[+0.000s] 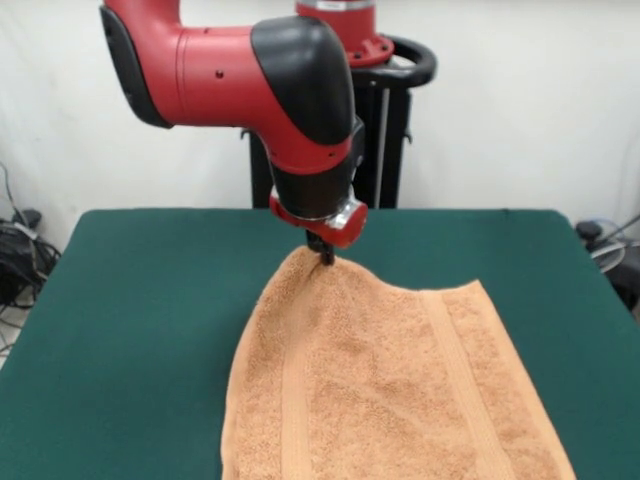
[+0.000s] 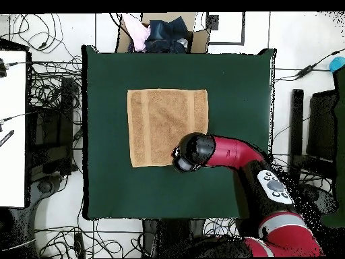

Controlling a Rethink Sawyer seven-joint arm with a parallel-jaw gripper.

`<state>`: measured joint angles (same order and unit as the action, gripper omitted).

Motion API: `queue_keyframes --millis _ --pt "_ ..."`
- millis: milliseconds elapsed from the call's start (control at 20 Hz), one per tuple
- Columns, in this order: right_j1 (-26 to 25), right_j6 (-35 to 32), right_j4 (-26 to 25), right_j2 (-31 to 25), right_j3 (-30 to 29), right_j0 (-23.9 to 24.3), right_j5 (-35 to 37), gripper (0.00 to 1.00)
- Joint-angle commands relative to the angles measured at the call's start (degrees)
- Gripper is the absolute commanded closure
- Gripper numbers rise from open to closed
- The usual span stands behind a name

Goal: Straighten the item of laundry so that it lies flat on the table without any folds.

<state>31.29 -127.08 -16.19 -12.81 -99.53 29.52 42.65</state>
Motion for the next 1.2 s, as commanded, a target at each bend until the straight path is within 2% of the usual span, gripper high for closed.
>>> queue_keyframes --millis 50,250,500,650,800,1050,1200 --pt "-0.08 -9.85 3.18 2.76 -0.29 -4.24 1.87 1.00" --pt "-1.04 -11.28 3.54 4.72 4.46 -8.11 6.31 1.00" --pt "-5.01 -10.55 1.10 8.92 19.39 -15.59 25.26 1.00" --pt "-7.60 -8.37 1.15 8.87 25.85 -16.41 34.18 1.00" --pt "-8.89 -7.10 1.40 8.24 29.79 -16.30 39.72 1.00" --pt "-10.71 -7.39 1.42 7.10 36.97 -16.68 50.11 1.00" --pt "-12.08 -8.66 2.27 6.37 40.44 -16.94 53.64 1.00"
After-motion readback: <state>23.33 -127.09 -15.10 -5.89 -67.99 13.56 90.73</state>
